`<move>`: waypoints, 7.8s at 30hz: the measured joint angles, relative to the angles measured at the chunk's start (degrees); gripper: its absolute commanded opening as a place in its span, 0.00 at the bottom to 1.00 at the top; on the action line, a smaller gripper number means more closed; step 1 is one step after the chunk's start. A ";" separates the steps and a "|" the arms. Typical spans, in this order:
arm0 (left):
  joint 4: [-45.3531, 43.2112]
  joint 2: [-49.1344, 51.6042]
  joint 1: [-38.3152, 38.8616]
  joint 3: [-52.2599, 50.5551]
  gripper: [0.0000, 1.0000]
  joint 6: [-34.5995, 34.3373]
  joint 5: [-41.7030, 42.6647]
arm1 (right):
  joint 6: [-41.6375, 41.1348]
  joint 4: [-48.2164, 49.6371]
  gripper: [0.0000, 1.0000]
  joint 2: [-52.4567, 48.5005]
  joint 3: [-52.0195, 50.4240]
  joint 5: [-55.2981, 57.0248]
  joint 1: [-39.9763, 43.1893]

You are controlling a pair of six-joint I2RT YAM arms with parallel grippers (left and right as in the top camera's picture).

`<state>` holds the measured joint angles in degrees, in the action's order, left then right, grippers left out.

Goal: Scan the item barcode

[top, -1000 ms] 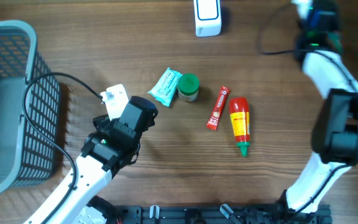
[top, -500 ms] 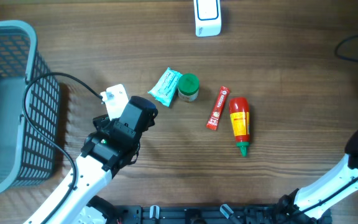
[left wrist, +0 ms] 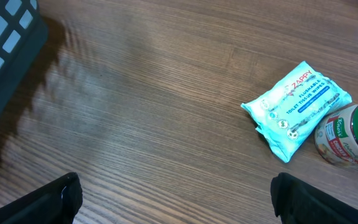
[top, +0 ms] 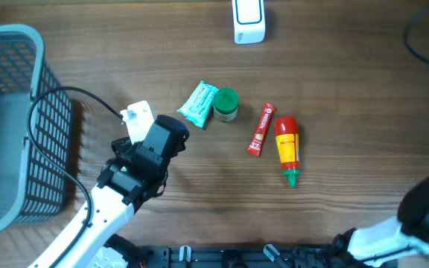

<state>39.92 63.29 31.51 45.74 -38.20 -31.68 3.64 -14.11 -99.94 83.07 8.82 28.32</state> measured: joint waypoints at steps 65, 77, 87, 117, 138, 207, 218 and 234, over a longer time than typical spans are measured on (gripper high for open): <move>0.00 0.00 0.00 0.00 1.00 0.00 0.00 | -62.05 -20.94 1.00 -0.35 -26.08 -10.54 -36.09; -0.02 0.00 0.00 0.00 1.00 0.00 0.00 | -65.88 -31.85 1.00 23.02 -22.12 -7.98 -33.64; 0.02 0.00 0.00 0.00 1.00 0.00 0.00 | -38.77 -33.68 1.00 31.87 -21.86 -11.41 -33.62; 0.00 0.00 0.00 0.00 1.00 0.00 0.00 | -39.36 -21.94 0.05 21.11 -45.88 -13.22 -46.66; 0.00 0.00 0.00 0.00 1.00 0.00 0.00 | -39.56 -2.49 0.05 12.61 -39.26 -19.76 -54.69; 0.00 0.00 0.00 0.00 1.00 0.00 0.00 | 32.81 -44.72 0.27 -12.61 -13.09 -33.66 -36.39; 0.00 0.00 0.00 0.00 1.00 0.00 0.00 | 32.65 -50.86 0.28 0.39 -12.24 -44.65 -36.39; 0.00 0.00 0.00 0.00 1.00 0.00 0.00 | 37.77 -63.52 0.19 9.05 -11.76 -81.72 -36.39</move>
<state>39.92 63.29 31.51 45.74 -38.20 -31.68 41.41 -77.62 -90.89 71.31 -72.90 -8.08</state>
